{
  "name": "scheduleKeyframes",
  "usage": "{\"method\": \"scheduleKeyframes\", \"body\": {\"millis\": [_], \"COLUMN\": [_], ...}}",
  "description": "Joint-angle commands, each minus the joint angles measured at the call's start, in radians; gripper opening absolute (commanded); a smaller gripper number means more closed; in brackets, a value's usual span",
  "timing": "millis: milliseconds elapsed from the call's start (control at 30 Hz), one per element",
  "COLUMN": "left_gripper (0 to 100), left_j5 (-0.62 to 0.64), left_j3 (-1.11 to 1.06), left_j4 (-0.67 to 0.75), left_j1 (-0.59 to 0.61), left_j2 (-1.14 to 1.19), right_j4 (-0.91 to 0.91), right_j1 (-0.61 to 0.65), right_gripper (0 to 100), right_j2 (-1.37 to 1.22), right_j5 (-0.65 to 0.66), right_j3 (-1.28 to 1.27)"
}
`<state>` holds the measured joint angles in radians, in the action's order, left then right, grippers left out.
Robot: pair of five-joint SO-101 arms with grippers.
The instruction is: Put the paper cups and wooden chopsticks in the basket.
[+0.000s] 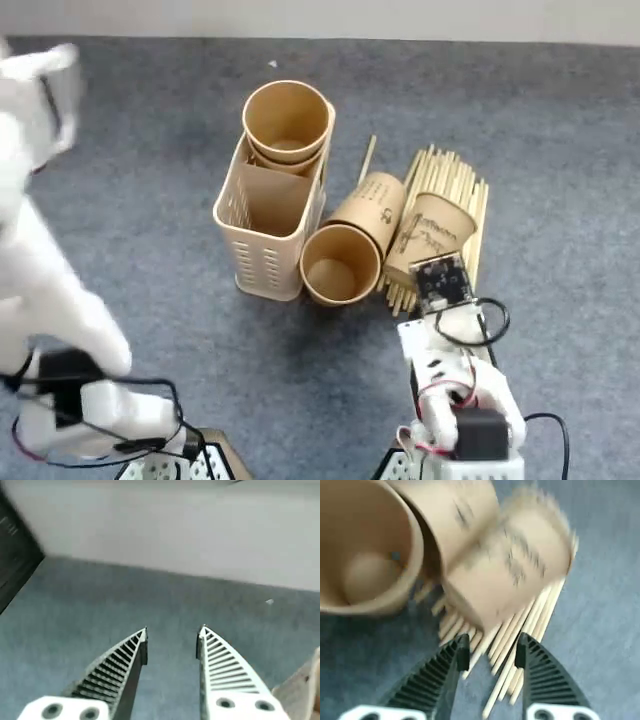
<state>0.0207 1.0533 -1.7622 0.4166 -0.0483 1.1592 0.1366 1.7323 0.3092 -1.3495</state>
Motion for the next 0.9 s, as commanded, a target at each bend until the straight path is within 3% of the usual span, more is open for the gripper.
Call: {"method": "scheduleKeyframes", "body": {"millis": [0, 167, 333, 467, 600, 767, 867], "left_gripper": [19, 19, 19, 19, 19, 19, 19], "left_j5": [0.011, 0.018, 0.08, 0.095, 0.117, 0.12, 0.12], "left_j3": [-0.288, -0.641, -0.947, -1.196, -1.348, -1.377, -1.38], "left_j4": [0.0, 0.002, 0.087, 0.267, 0.42, 0.456, 0.466], "left_j1": [0.056, 0.051, 0.05, 0.012, -0.027, -0.03, -0.031], "left_j2": [-0.076, -0.142, -0.16, -0.162, -0.162, -0.16, -0.154], "right_j4": [0.013, 0.117, 0.153, 0.133, -0.016, -0.202, -0.223], "right_j1": [0.048, 0.079, 0.183, 0.229, 0.228, 0.228, 0.226], "right_gripper": [16.3, 16.3, 16.3, 16.3, 16.3, 15.9, 3.8], "right_j2": [-0.328, -0.943, -1.233, -1.357, -1.412, -1.417, -1.415], "right_j5": [0.008, -0.104, -0.118, -0.118, -0.121, -0.147, -0.147], "right_j3": [0.277, 0.75, 1.047, 1.04, 0.917, 0.734, 0.684]}}
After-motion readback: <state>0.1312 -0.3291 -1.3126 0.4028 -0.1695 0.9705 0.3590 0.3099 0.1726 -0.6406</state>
